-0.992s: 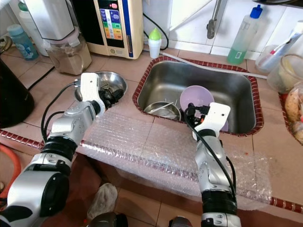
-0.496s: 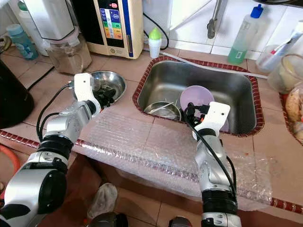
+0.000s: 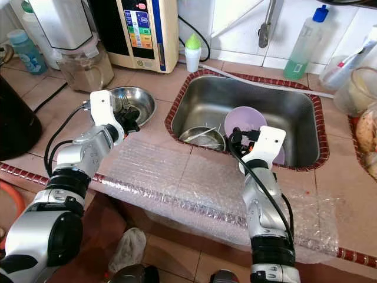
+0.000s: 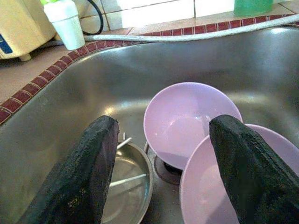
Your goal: Kitchen organization
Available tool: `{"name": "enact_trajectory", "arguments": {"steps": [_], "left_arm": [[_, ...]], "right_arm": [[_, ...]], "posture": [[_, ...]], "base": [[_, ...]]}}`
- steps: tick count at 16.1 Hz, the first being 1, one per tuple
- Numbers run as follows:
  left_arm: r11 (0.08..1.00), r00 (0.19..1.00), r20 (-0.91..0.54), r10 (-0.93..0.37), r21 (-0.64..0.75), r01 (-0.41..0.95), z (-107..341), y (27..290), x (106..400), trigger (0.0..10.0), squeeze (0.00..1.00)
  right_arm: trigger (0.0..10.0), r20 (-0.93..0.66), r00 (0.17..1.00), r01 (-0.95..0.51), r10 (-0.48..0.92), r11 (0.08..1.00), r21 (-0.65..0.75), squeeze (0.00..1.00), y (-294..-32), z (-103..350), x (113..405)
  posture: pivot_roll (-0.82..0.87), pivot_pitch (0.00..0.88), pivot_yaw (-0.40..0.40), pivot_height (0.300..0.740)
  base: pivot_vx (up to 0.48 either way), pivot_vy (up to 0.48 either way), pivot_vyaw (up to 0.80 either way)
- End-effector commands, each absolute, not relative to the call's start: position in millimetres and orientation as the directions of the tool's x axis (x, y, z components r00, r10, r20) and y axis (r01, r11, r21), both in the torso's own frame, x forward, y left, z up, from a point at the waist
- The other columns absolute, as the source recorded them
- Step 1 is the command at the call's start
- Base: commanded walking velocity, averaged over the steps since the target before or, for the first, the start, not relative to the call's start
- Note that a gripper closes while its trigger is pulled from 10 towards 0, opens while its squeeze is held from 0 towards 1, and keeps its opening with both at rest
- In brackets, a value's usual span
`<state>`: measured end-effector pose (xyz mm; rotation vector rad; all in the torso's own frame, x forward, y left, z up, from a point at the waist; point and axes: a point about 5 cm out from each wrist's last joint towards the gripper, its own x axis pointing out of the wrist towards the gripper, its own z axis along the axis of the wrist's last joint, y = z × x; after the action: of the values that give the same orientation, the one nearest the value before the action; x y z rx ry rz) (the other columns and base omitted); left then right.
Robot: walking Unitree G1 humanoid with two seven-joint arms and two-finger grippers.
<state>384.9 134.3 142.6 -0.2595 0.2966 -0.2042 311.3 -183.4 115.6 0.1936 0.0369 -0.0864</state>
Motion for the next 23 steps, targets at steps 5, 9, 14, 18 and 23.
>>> {"name": "enact_trajectory", "arguments": {"steps": [5,9,14,18,23], "left_arm": [[0.955,0.940,-0.260,-0.219,-0.253,0.153,142.7,139.9,383.0,0.0,0.00],[0.964,0.951,-0.229,-0.208,-0.213,0.159,148.5,141.3,382.8,0.0,0.00],[0.975,0.971,-0.099,-0.215,-0.080,0.208,163.6,138.1,376.2,0.0,0.00],[0.947,0.947,0.037,-0.319,0.064,0.316,172.5,122.8,363.7,0.0,0.00],[0.890,0.885,0.117,-0.451,0.139,0.435,178.2,106.1,351.3,0.0,0.00]], "right_arm": [[10.0,-0.039,0.997,0.071,-0.066,0.982,0.177,0.00,-181.6,119.8,316.1],[10.0,-0.038,0.997,0.072,-0.066,0.982,0.176,0.00,-182.0,120.5,318.1],[10.0,-0.036,0.997,0.075,-0.070,0.981,0.180,0.00,-182.1,120.6,318.7],[10.0,-0.024,0.998,0.063,-0.059,0.982,0.181,0.00,-180.6,124.0,322.7],[10.0,-0.017,0.997,0.074,-0.072,0.981,0.181,0.00,-184.7,125.5,323.4]], "posture": [[-0.11,0.028,0.066,0.740],[-0.11,0.026,0.063,0.740],[-0.10,0.030,0.057,0.740],[-0.10,0.026,0.046,0.740],[-0.10,0.026,0.046,0.740]], "base": [[0.000,0.000,0.00],[0.000,0.000,0.00],[0.000,0.000,0.00],[0.000,0.000,0.00],[0.000,0.000,0.00]]}}
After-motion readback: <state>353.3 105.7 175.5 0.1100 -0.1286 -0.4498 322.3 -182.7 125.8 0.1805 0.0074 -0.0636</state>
